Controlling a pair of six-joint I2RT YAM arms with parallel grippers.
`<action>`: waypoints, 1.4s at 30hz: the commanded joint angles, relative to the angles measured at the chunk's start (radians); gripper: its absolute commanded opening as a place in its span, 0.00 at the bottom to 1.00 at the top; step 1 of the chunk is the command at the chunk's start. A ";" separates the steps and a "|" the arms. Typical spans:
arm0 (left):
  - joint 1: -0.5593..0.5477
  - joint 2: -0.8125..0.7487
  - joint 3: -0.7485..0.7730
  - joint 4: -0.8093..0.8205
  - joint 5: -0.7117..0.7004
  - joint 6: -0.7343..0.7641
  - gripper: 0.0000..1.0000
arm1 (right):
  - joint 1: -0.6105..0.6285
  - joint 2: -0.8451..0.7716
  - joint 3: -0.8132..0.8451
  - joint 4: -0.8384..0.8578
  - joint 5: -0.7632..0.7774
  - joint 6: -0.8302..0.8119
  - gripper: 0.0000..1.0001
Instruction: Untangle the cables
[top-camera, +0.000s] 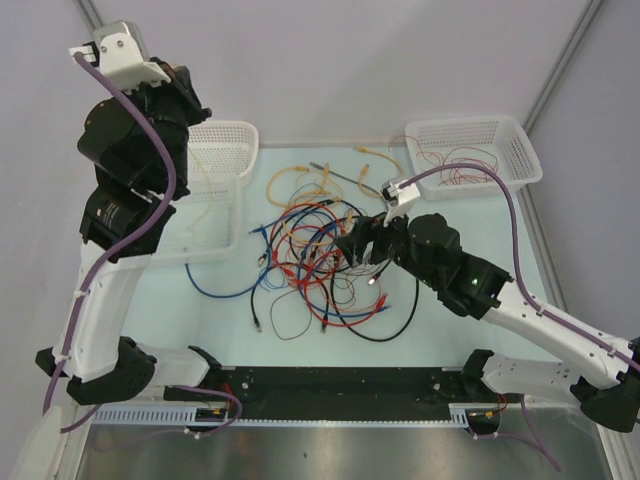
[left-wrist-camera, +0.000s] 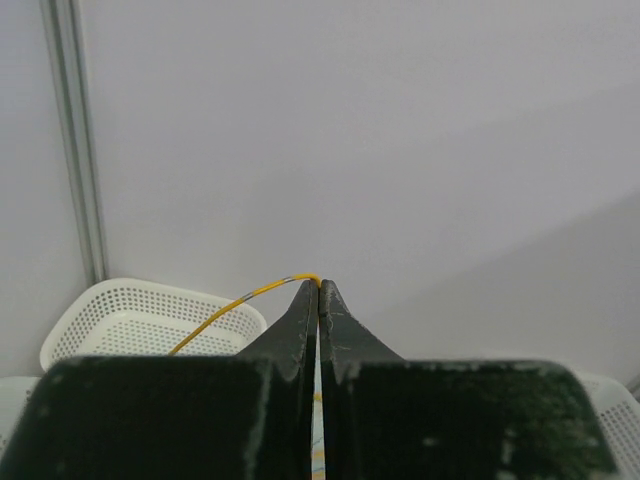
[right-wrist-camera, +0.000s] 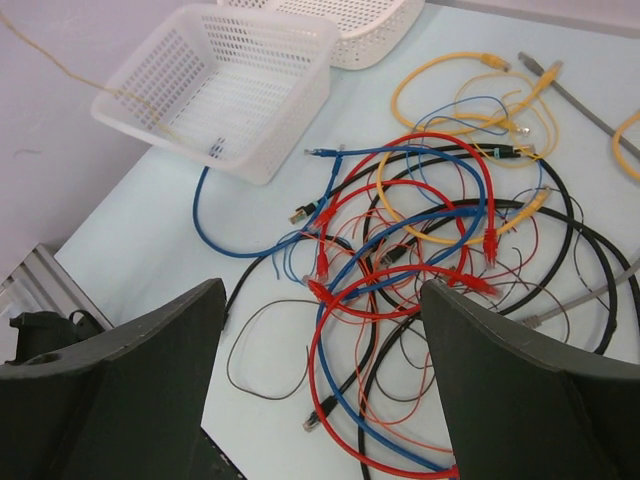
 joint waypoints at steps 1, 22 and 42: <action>0.067 0.041 0.047 0.024 0.006 0.042 0.00 | -0.023 -0.012 0.011 -0.025 0.016 -0.021 0.84; 0.401 0.184 -0.126 0.149 0.092 -0.079 0.00 | -0.113 0.039 0.011 -0.065 -0.074 -0.018 0.83; 0.590 0.072 -0.760 0.202 0.145 -0.161 0.00 | -0.115 0.041 -0.006 -0.076 -0.071 0.009 0.83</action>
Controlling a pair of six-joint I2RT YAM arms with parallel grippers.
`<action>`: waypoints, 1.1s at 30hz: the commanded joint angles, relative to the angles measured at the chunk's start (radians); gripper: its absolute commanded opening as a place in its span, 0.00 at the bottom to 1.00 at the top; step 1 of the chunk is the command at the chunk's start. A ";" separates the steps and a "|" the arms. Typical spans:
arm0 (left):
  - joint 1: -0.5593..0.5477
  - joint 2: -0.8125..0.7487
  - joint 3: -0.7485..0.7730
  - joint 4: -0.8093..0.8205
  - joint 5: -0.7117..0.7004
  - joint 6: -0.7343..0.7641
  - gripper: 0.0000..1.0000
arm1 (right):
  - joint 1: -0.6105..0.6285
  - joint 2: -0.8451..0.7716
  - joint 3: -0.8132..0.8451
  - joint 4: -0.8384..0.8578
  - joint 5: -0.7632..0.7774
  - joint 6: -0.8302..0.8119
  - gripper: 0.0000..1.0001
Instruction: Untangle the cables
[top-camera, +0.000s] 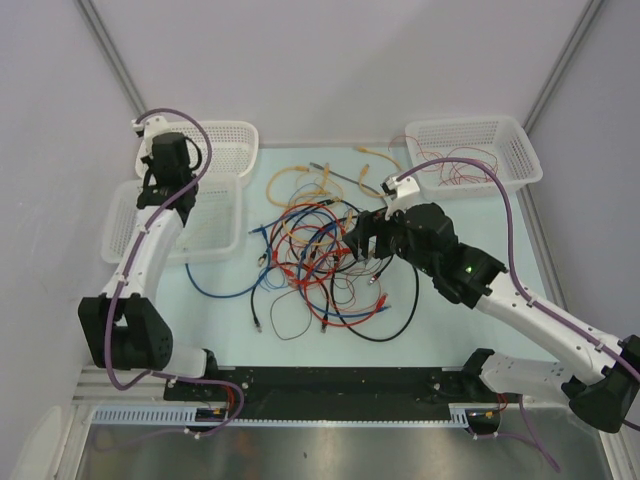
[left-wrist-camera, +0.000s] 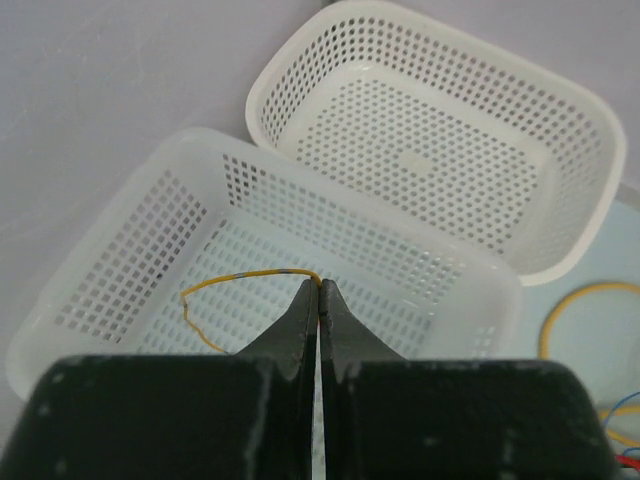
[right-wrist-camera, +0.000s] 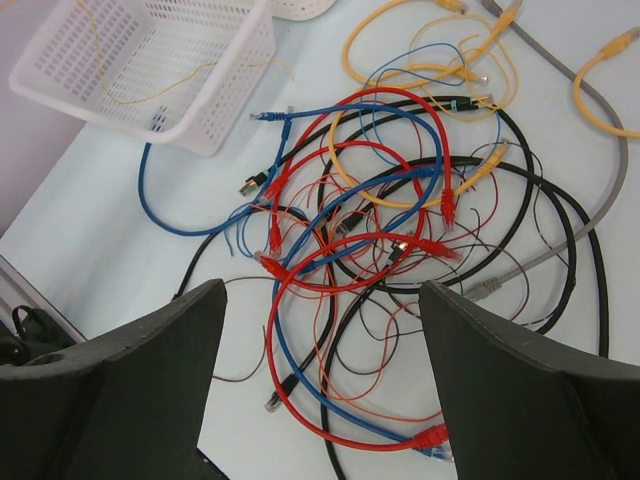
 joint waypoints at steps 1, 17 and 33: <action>0.023 -0.032 -0.060 0.039 0.042 -0.016 0.06 | -0.003 -0.006 -0.006 -0.002 -0.007 0.016 0.83; -0.187 -0.302 -0.147 0.010 0.318 -0.155 0.98 | -0.005 -0.006 -0.006 -0.002 0.002 0.025 0.82; -0.699 -0.049 -0.355 0.117 0.436 -0.223 0.83 | -0.069 0.004 -0.055 -0.111 0.068 0.125 0.82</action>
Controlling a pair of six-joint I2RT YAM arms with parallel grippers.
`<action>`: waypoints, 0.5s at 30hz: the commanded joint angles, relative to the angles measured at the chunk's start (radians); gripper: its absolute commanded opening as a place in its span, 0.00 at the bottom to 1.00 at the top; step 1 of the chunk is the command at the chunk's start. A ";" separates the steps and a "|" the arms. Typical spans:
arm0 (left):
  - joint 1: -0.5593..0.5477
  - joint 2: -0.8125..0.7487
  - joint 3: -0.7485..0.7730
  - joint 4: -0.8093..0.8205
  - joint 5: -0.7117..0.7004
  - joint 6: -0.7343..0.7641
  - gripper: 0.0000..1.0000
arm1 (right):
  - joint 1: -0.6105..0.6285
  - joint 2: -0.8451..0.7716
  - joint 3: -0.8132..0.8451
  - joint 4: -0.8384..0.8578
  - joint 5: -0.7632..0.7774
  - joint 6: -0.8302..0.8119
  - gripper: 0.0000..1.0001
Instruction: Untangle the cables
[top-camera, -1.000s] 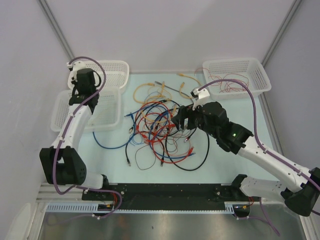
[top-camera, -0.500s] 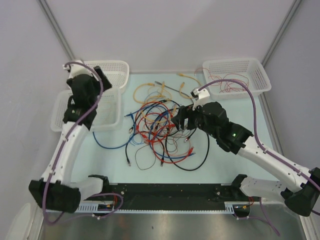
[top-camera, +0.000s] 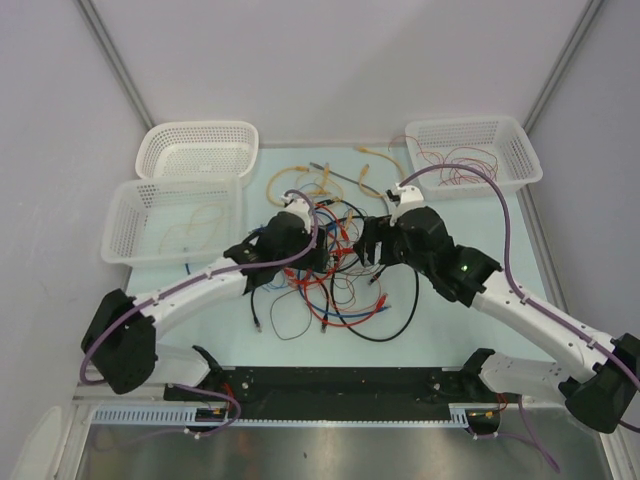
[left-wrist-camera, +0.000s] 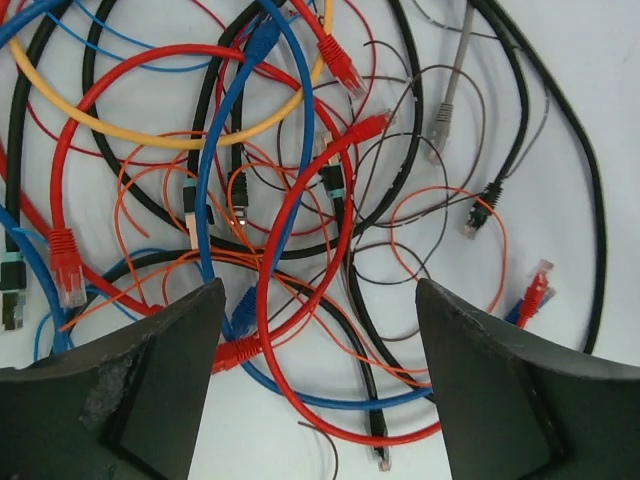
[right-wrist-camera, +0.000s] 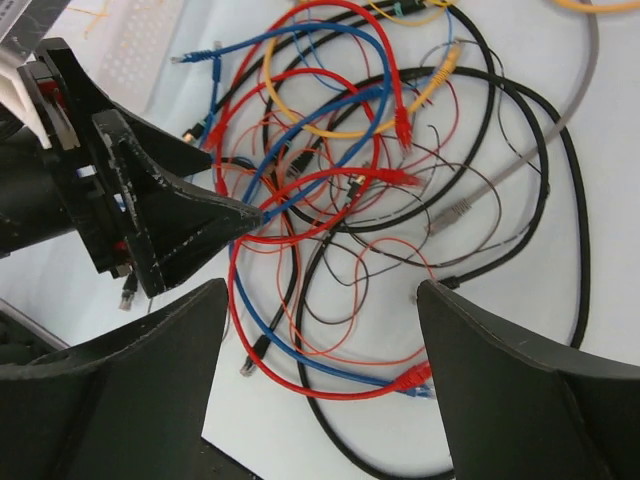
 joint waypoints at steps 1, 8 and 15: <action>0.002 0.127 0.128 0.061 0.009 0.015 0.83 | -0.035 -0.009 -0.015 -0.009 0.036 0.043 0.82; 0.004 0.449 0.415 0.016 0.030 0.072 0.84 | -0.073 -0.012 -0.036 -0.006 0.014 0.069 0.82; 0.034 0.632 0.541 0.003 -0.094 -0.060 0.87 | -0.086 -0.012 -0.041 -0.010 0.001 0.062 0.82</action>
